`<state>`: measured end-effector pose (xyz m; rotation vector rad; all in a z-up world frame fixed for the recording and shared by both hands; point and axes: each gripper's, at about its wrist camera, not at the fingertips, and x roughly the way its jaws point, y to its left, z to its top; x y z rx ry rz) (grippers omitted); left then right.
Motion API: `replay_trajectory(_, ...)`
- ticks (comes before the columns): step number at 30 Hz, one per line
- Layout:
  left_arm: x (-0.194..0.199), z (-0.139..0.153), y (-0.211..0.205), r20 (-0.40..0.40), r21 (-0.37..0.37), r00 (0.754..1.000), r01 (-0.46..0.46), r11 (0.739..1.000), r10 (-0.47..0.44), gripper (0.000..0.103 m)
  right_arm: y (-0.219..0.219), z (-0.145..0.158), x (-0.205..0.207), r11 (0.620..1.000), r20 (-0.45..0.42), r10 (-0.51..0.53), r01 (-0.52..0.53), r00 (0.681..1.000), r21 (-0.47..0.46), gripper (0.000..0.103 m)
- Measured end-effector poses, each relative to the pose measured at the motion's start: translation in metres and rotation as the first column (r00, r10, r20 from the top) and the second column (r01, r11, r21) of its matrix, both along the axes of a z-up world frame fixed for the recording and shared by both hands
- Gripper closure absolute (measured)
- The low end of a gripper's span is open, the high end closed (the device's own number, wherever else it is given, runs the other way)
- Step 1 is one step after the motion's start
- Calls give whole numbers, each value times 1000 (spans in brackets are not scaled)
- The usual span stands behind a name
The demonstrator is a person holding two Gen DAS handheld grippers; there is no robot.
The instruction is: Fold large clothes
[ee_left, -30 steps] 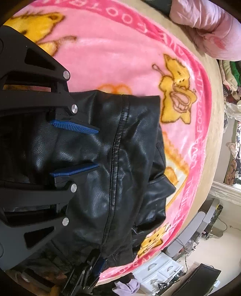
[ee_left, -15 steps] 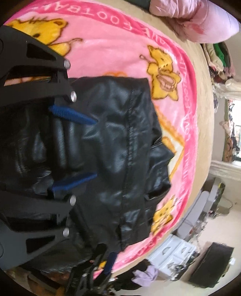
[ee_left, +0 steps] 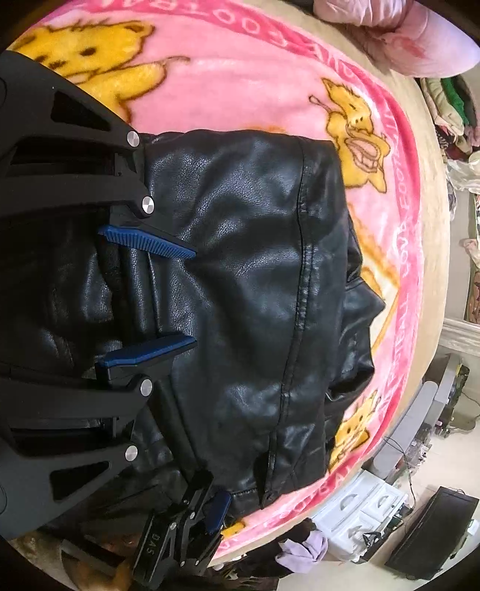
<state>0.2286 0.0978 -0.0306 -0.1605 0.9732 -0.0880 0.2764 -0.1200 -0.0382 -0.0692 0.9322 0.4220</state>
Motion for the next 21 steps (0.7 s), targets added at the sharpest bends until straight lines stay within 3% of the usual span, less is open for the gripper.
replay_trajectory(9,-10,13,-3,23,-27,999,24,999,-23,47,-10,17,-17,998,49,-32,30,998,47,9)
replay_trajectory(19,-23,29,1,84,-16,996,6,1000,-5,10,-17,28,-31,996,75,-60,55,995,68,6)
replay_trajectory(21,-25,31,2,91,-11,996,1,1000,0,9,-16,31,-34,996,80,-59,54,995,68,6)
